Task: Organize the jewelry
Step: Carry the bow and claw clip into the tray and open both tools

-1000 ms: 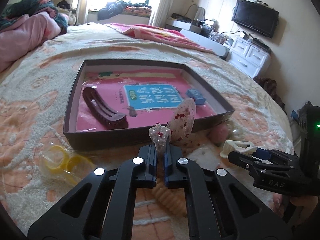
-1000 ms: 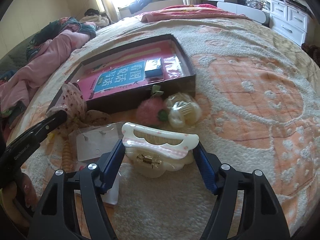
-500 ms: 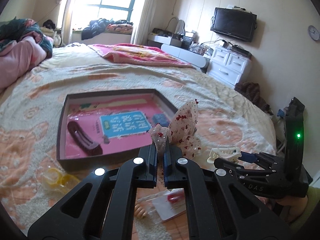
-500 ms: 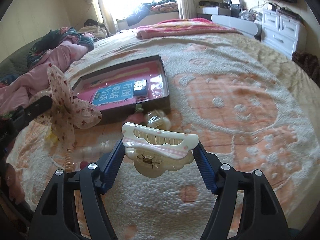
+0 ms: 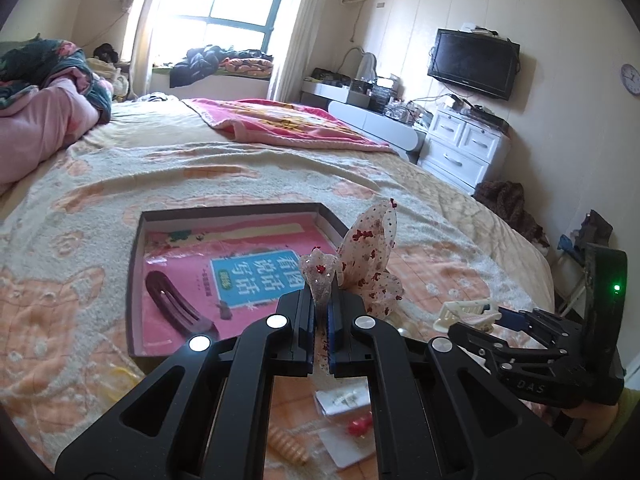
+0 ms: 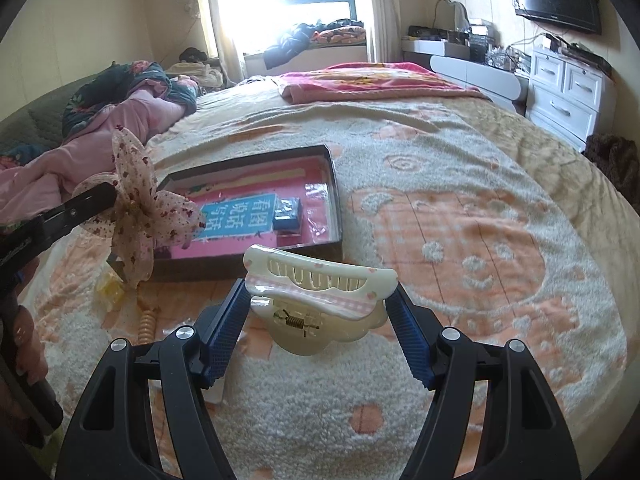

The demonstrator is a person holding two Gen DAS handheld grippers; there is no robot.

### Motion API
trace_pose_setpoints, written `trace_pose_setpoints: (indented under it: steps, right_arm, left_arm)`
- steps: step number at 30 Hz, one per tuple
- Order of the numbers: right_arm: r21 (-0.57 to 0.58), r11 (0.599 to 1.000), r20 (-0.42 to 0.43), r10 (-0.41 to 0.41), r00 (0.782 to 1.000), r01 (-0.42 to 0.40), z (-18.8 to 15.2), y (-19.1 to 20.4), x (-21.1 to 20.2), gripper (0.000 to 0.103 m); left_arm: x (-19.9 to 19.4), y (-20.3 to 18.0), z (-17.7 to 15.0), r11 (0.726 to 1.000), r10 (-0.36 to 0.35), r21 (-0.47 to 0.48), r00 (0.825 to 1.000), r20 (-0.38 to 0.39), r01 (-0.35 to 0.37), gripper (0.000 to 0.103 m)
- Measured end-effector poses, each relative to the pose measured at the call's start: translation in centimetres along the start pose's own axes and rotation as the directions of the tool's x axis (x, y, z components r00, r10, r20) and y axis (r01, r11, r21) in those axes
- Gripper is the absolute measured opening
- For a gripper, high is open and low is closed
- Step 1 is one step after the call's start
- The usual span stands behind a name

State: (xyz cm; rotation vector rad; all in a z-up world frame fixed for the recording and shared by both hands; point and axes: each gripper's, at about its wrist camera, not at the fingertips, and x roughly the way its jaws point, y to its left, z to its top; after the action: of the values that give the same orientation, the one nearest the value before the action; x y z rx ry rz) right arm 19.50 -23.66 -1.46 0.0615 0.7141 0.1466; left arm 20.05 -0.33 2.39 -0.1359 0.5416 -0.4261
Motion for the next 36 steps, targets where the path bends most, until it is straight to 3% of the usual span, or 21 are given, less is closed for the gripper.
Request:
trace_pose_setpoints:
  steps: [17, 25, 29, 36]
  right_arm:
    - [-0.075, 0.996, 0.04, 0.047, 0.998, -0.044, 5.3, 2.4, 3.1, 0.067]
    - [-0.11, 0.992, 0.016, 0.063, 0.998, -0.061, 7.8, 3.3, 6.8, 0.067]
    - [-0.118, 0.988, -0.018, 0.099, 0.995, -0.1, 9.2, 3.6, 9.3, 0.067]
    - [-0.147, 0.984, -0.085, 0.091, 0.992, -0.103, 10.8, 3.8, 13.7, 0.067]
  left_arm:
    - [2.5, 5.6, 1.6, 0.992, 0.112, -0.058, 0.994, -0.012, -0.113, 0.001]
    - [4.7, 7.5, 1.8, 0.986, 0.146, -0.078, 0.988, -0.046, -0.149, 0.001]
    - [6.1, 7.9, 1.8, 0.984, 0.154, -0.078, 0.986, -0.065, -0.159, 0.001]
    - [8.2, 7.7, 1.7, 0.984, 0.162, -0.056, 0.982, -0.099, -0.168, 0.001]
